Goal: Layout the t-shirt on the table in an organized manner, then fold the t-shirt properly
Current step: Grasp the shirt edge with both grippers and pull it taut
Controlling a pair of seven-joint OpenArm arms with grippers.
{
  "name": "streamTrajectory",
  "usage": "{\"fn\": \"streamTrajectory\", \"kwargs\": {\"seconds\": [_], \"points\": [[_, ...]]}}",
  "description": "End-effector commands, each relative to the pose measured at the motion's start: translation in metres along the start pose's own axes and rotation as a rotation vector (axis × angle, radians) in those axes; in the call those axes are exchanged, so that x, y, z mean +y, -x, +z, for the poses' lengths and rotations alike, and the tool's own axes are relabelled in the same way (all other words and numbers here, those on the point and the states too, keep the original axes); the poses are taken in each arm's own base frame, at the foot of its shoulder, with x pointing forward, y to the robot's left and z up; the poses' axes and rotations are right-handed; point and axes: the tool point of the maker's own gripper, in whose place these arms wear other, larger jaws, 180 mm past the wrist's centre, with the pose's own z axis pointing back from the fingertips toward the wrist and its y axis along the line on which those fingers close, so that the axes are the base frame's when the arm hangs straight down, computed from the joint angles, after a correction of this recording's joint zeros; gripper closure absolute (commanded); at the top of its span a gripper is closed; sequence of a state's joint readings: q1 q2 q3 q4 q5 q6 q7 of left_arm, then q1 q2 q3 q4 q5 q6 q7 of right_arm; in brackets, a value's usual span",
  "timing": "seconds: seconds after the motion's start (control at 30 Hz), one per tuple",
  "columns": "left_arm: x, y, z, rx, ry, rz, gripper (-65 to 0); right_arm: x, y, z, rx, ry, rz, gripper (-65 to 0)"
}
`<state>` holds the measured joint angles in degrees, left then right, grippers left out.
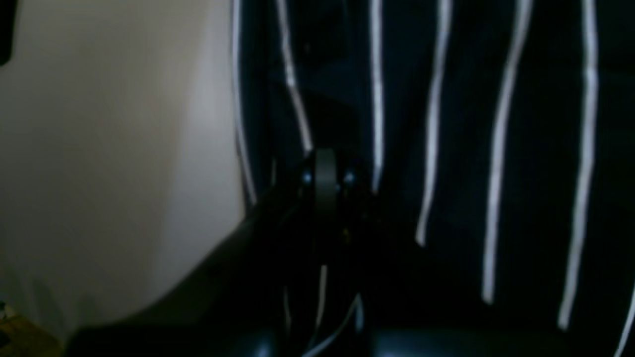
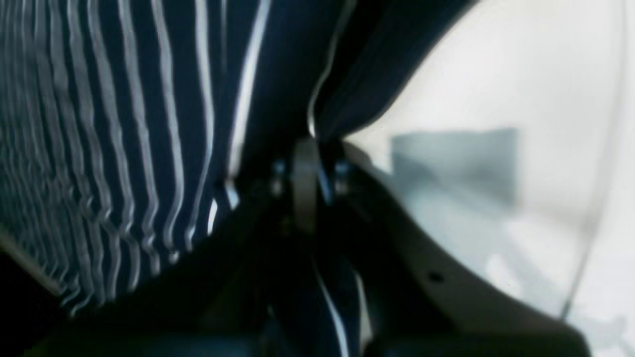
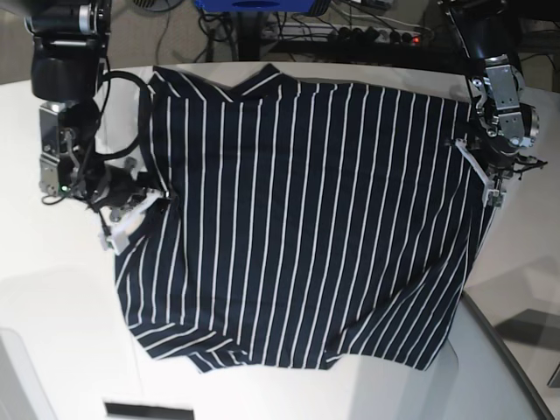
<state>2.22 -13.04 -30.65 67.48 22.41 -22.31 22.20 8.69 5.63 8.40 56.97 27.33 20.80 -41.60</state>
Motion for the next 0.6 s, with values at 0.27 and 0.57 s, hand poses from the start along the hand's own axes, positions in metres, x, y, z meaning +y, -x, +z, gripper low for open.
{"fn": "streamTrajectory", "kwargs": {"seconds": [0.27, 0.57], "points": [[0.014, -0.012, 0.002, -0.034, -0.033, -0.003, 0.0, -0.071, -0.014, 0.017, -0.075, 0.215, -0.090, -0.2], [0.010, -0.013, 0.002, -0.038, -0.026, -0.007, 0.0, -0.114, -0.013, 0.037, -0.093, 0.392, -0.147, -0.2]]}}
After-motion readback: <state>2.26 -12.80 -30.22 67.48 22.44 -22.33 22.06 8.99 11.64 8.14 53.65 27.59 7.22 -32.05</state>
